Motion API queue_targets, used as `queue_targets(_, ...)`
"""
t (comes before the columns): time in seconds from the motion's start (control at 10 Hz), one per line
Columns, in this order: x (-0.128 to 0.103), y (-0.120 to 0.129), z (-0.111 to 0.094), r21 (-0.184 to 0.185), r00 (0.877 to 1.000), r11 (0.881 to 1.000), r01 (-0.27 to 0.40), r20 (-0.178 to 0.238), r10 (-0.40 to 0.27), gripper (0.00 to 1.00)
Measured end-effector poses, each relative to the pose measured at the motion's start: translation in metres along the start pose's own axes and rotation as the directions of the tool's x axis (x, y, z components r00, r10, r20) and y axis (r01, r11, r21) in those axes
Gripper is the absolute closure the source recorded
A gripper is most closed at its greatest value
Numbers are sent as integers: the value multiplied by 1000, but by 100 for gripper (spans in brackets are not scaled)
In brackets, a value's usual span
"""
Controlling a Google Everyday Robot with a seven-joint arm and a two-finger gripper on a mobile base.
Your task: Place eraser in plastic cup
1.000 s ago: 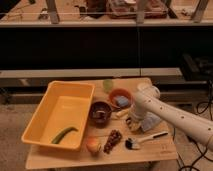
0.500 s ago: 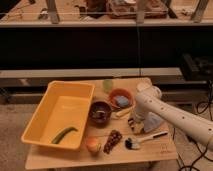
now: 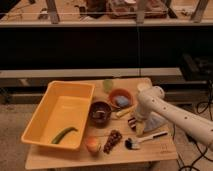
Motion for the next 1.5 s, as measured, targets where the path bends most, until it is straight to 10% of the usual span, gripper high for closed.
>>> queue_targets(0.6,-1,-5,-2,14,1000,1000,-3,0,3,79)
queue_targets(1.5,-35,-73,-132,147,972,988,49,222,-82,82)
